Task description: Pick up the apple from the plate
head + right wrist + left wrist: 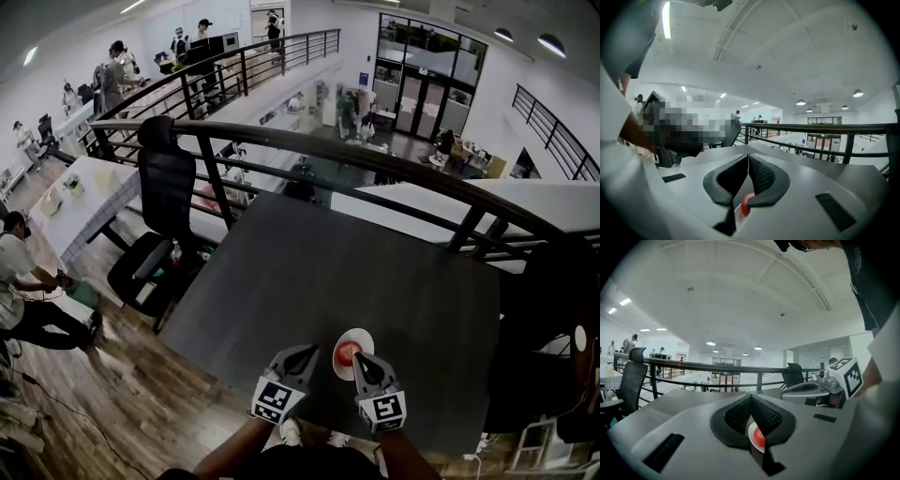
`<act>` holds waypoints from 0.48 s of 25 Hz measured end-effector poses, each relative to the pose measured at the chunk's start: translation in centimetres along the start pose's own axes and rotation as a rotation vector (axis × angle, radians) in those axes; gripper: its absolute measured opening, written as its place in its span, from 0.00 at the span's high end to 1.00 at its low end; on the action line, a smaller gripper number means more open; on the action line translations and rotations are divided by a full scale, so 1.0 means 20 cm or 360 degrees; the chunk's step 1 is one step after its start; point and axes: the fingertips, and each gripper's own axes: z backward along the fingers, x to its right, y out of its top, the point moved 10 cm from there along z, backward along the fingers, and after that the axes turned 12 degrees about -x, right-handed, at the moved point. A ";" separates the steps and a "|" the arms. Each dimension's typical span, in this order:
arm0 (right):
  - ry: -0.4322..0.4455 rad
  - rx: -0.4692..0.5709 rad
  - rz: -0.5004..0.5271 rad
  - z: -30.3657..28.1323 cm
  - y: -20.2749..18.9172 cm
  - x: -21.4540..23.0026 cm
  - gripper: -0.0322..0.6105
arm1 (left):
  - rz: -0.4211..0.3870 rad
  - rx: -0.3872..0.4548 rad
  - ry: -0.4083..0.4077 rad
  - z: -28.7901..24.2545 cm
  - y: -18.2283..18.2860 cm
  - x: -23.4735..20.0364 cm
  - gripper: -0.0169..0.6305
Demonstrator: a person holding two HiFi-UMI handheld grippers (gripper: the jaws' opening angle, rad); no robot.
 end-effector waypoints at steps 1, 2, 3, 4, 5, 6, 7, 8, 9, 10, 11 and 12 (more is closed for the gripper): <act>0.0009 -0.0006 0.0007 -0.01 -0.01 0.01 0.91 | 0.0003 -0.0007 0.0003 -0.02 -0.01 0.00 0.94; 0.0030 -0.0006 0.0010 -0.02 -0.03 0.03 0.91 | 0.0005 -0.0015 0.0008 -0.03 -0.01 0.00 0.94; 0.0056 -0.0013 0.0009 -0.04 -0.04 0.03 0.91 | 0.0008 -0.0023 0.0014 -0.04 -0.02 0.00 0.94; 0.0079 -0.0034 -0.0002 -0.05 -0.06 0.04 0.90 | 0.0015 -0.0029 0.0018 -0.05 -0.02 -0.01 0.94; 0.0098 -0.0060 -0.0022 -0.07 -0.08 0.04 0.77 | 0.0022 -0.0033 0.0020 -0.05 -0.02 -0.01 0.94; 0.0110 -0.0080 -0.0041 -0.08 -0.09 0.04 0.66 | 0.0026 -0.0037 0.0022 -0.06 -0.03 -0.02 0.94; 0.0112 -0.0094 -0.0050 -0.10 -0.11 0.04 0.65 | 0.0027 -0.0041 0.0025 -0.06 -0.03 -0.03 0.94; 0.0106 -0.0112 -0.0052 -0.11 -0.12 0.04 0.65 | 0.0031 -0.0045 0.0030 -0.07 -0.04 -0.04 0.94; 0.0098 -0.0134 -0.0051 -0.12 -0.12 0.04 0.63 | 0.0037 -0.0049 0.0035 -0.07 -0.04 -0.04 0.94; 0.0093 -0.0157 -0.0054 -0.12 -0.12 0.05 0.60 | 0.0043 -0.0053 0.0040 -0.08 -0.05 -0.04 0.94; 0.0092 -0.0180 -0.0059 -0.13 -0.14 0.05 0.57 | 0.0049 -0.0056 0.0044 -0.08 -0.05 -0.04 0.94; 0.0093 -0.0204 -0.0064 -0.15 -0.15 0.06 0.54 | 0.0054 -0.0060 0.0045 -0.09 -0.06 -0.04 0.94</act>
